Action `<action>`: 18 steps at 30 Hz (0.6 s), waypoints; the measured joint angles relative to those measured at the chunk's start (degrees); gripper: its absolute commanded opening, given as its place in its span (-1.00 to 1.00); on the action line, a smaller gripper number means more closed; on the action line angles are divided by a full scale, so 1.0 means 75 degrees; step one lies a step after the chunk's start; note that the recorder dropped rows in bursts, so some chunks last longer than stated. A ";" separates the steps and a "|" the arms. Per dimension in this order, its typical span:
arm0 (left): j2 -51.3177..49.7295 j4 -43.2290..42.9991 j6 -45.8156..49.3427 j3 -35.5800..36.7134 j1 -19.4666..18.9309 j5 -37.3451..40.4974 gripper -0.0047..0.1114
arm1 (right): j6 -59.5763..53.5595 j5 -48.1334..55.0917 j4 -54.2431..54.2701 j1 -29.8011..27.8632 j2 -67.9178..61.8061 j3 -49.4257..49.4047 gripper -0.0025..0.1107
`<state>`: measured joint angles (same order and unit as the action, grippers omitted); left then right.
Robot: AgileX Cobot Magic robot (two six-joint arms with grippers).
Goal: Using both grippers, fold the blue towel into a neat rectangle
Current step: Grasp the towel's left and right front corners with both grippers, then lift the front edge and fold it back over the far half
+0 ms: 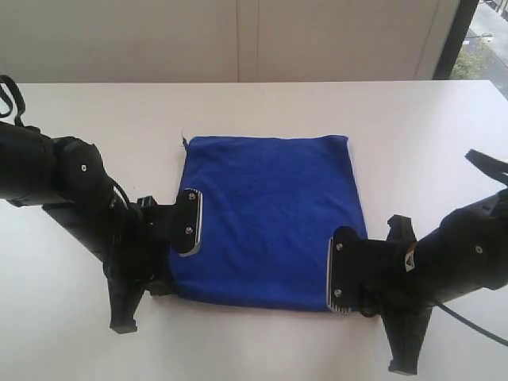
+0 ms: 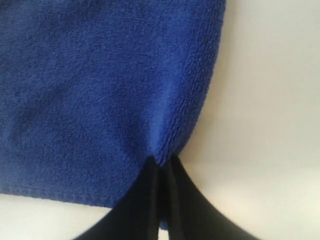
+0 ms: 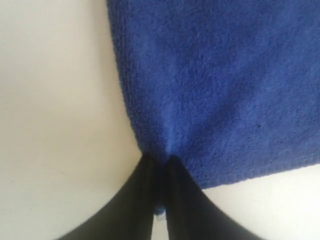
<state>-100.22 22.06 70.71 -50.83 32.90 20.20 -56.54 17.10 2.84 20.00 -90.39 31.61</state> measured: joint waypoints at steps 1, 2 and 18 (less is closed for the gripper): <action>0.0000 0.0000 0.0000 0.0000 0.0000 0.0000 -0.92 | 0.0000 0.0015 0.0000 0.0000 0.0000 0.0000 -0.87; 0.0000 0.0000 -0.0016 0.0000 0.0000 0.0016 -0.92 | 0.0000 0.0015 0.0000 0.0000 0.0000 0.0000 -0.88; 0.0524 -0.0082 -0.1586 0.0000 0.0000 0.2055 -0.92 | 0.0205 0.1370 -0.0002 0.0000 0.1331 -0.0015 -0.96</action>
<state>-96.29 21.44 58.82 -50.83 32.90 35.61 -55.01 27.37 2.83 20.00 -80.41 31.50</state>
